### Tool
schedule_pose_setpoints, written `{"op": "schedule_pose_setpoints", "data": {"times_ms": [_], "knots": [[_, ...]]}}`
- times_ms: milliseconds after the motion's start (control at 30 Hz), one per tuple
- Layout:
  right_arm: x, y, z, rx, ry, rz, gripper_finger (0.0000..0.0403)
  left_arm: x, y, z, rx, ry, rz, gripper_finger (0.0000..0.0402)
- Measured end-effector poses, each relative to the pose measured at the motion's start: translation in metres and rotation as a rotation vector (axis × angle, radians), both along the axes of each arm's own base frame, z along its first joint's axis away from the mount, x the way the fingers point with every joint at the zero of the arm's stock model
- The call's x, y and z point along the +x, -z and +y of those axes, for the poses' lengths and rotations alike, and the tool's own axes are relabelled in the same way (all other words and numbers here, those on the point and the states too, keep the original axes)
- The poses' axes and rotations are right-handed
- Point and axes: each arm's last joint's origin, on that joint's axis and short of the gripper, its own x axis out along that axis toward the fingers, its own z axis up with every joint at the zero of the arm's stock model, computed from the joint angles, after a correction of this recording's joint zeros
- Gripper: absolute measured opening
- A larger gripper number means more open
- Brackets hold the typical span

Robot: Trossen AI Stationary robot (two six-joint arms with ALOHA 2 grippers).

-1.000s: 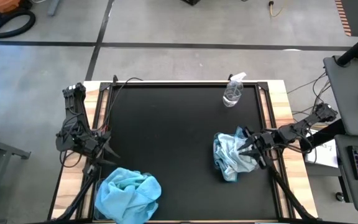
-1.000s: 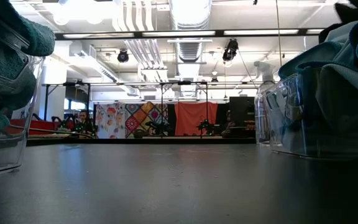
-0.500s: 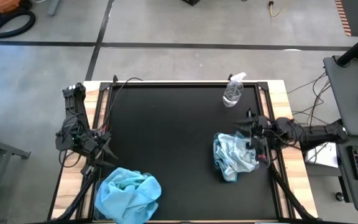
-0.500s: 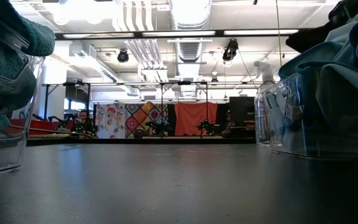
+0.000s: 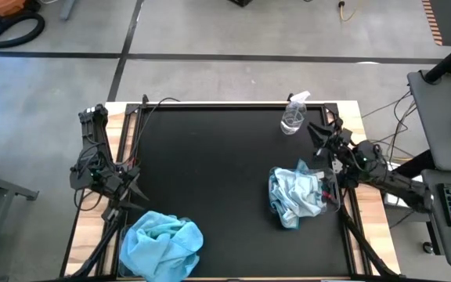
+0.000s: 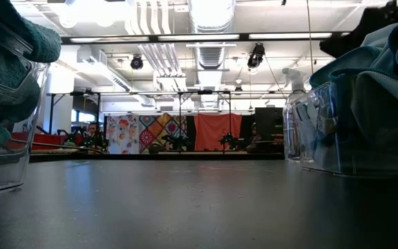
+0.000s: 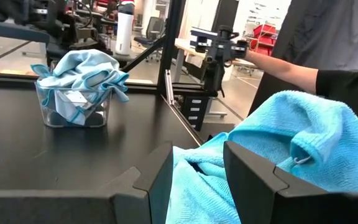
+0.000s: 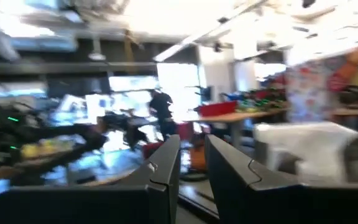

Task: Sort microfiber towel by color & place in baskets
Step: Return to Home Position

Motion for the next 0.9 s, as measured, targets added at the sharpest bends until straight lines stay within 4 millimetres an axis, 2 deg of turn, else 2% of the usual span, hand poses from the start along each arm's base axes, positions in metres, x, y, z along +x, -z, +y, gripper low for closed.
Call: {"op": "schedule_pose_setpoints", "data": {"times_ms": [600, 900], "knots": [[-0.03, 0.001, -0.035, 0.004, 0.515, 0.007, 0.0068, 0.001, -0.001, -0.003, -0.007, -0.001, -0.002, 0.0127], [-0.043, 0.001, -0.042, 0.006, 0.676, 0.007, 0.0068, 0.001, -0.001, -0.004, -0.005, 0.005, -0.001, 0.0127]]}}
